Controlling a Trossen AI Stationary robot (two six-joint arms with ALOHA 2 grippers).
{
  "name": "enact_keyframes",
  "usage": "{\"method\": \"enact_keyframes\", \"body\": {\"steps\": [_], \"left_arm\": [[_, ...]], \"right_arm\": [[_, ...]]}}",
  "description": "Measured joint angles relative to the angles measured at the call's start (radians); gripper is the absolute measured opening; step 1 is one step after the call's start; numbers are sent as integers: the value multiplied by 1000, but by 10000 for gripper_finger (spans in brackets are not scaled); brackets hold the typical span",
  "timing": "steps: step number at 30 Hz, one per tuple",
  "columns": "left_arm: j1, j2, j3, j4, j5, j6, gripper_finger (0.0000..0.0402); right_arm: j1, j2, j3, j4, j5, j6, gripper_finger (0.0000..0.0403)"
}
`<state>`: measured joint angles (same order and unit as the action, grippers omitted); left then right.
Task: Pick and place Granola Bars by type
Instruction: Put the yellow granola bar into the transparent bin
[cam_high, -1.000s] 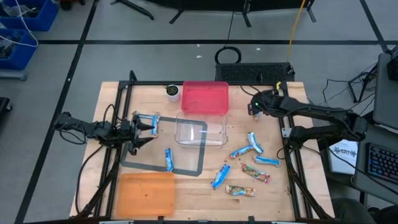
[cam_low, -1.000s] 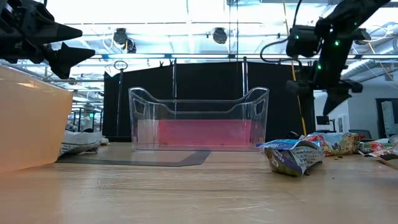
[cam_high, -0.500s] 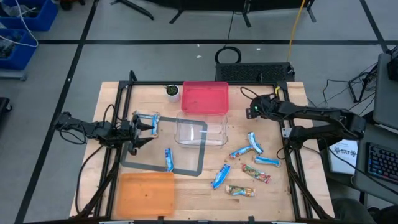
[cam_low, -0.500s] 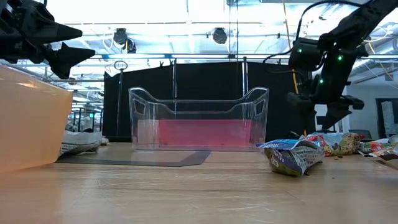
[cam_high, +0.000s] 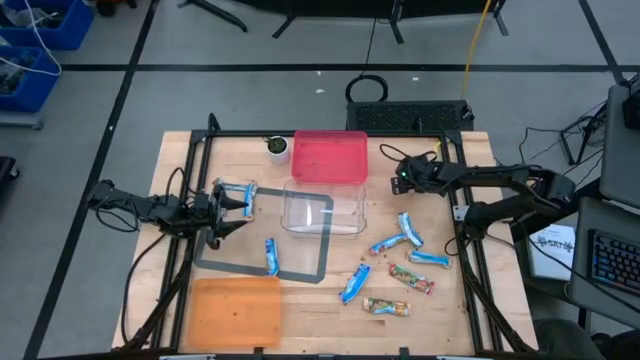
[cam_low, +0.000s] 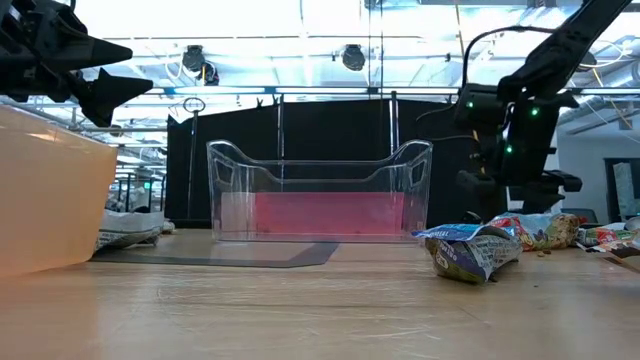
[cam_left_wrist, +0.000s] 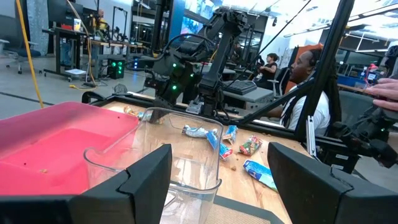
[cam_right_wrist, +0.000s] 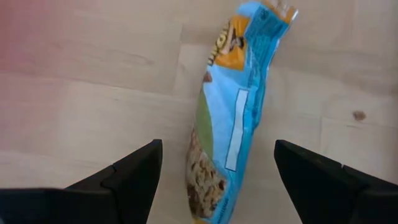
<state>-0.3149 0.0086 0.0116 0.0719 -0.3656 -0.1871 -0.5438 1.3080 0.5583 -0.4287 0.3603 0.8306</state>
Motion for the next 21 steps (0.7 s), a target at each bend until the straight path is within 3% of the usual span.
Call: {"method": "enact_keyframes", "body": {"steps": [5,9,21], "left_arm": [[0,0,0,0,0,0,269],[0,0,0,0,0,0,269],[0,0,0,0,0,0,269]], "right_arm": [[0,22,0,7,-22,14,293],[0,24,0,15,-23,3,262],[2,25,0,12,-25,-46,76]]}}
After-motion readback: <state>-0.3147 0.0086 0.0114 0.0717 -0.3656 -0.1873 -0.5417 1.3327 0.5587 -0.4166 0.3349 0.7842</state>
